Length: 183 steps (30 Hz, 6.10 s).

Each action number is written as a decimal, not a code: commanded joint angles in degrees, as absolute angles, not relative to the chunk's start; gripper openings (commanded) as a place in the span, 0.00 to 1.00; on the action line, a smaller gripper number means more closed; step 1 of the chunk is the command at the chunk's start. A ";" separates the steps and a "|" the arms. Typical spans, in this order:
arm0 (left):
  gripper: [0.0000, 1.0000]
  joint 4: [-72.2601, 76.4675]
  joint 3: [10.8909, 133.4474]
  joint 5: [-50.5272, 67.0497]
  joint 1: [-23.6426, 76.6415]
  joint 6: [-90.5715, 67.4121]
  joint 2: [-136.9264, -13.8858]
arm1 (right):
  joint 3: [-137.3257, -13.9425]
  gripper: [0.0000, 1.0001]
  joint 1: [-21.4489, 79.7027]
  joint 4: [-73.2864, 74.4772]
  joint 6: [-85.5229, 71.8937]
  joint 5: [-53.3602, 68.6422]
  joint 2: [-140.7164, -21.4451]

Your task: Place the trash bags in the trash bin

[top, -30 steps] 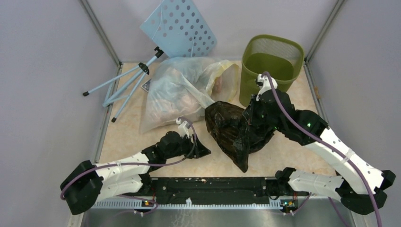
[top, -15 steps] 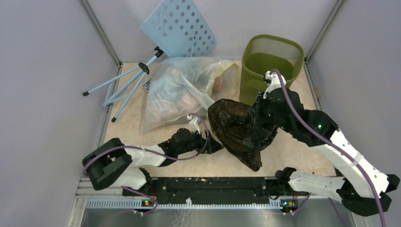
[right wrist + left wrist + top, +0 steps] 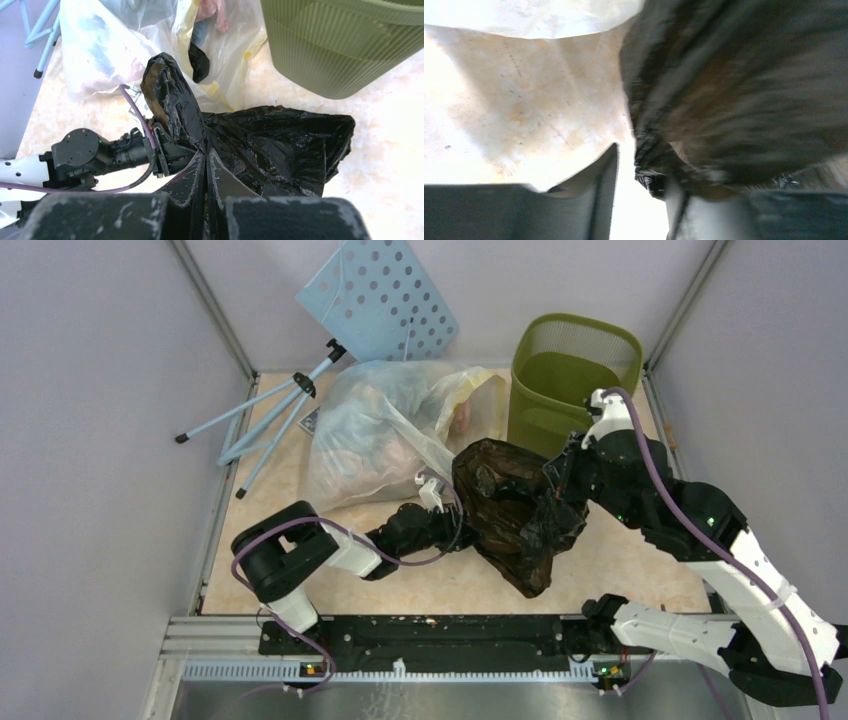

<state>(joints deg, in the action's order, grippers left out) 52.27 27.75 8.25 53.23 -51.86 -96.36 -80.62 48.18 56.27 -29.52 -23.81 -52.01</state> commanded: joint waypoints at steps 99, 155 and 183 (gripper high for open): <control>0.00 -12.07 65.38 52.24 41.06 -52.95 -59.02 | -57.56 0.00 47.64 61.72 -31.41 -10.79 -48.56; 0.00 -8.78 78.01 48.44 27.73 -59.36 -54.07 | -104.99 0.00 46.46 70.04 -23.14 -25.99 -62.10; 0.00 -6.18 111.22 30.91 37.72 -48.47 -85.69 | -137.52 0.00 46.42 63.66 -10.34 -42.08 -75.34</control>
<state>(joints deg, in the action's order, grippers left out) -13.65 103.96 30.24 35.57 -50.59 -83.31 -136.07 46.68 74.39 -17.12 -33.74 -73.58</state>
